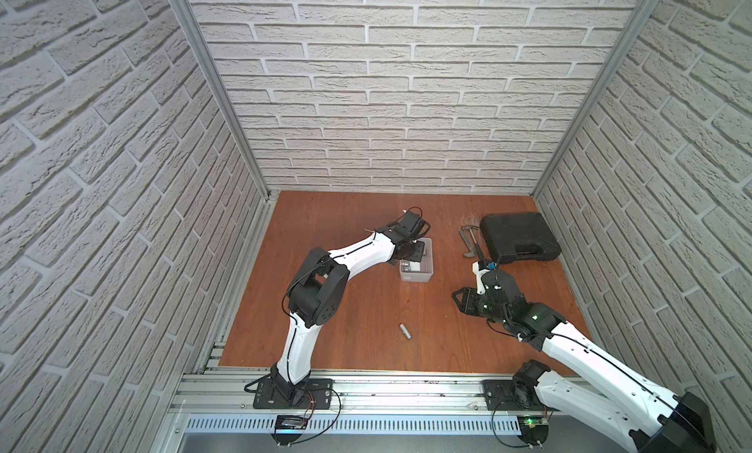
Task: Put the socket on the desktop into the storage box
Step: Place the socket head in the storage box, then pick up the socket head at the center of the board.
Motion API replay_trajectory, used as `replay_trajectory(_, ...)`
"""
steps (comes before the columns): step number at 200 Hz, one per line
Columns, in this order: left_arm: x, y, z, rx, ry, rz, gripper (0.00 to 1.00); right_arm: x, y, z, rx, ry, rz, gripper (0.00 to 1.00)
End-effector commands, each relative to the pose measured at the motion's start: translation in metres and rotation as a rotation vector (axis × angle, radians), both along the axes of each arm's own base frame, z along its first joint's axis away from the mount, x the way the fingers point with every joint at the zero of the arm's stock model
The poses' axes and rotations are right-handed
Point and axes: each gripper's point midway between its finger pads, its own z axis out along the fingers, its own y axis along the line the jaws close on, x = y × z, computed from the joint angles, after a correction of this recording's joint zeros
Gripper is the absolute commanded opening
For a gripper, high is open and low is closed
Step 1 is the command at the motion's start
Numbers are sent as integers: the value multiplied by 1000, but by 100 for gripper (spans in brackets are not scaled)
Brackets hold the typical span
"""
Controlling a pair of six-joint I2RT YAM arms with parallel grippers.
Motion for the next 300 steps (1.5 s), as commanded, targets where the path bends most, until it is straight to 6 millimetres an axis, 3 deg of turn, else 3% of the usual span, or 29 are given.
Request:
replay_trajectory(1, 6, -3, 2, -33, -9, 6, 0, 4, 4, 3, 19, -21, 5, 43)
replay_trajectory(27, 6, -3, 3, -36, -8, 6, 0, 4, 4, 3, 19, -19, 5, 43)
replay_trajectory(57, 5, -1, 5, -34, -10, 14, 21, 4, 4, 3, 19, -19, 4, 43)
replay_trajectory(130, 5, -2, 17, -48, -26, 19, 35, 3, 7, 3, 33, -16, 12, 43)
replay_trajectory(157, 2, -2, 25, -54, -34, 17, 36, 2, 7, 4, 36, -16, 19, 43)
replay_trajectory(172, -2, -2, 39, -63, -58, 13, 36, 1, 11, 4, 40, -14, 44, 43)
replay_trajectory(219, -36, 10, 113, -92, -229, -11, 36, -8, 44, -6, 37, 9, 198, 44)
replay_trajectory(247, -63, 33, 131, -136, -269, -17, 36, -21, 74, -18, 8, 19, 312, 49)
replay_trajectory(268, -83, 60, 128, -156, -278, 22, 36, -29, 92, -30, -17, 37, 376, 52)
replay_trajectory(300, -114, 96, 85, -182, -234, 104, 37, -32, 113, -45, -84, 62, 432, 52)
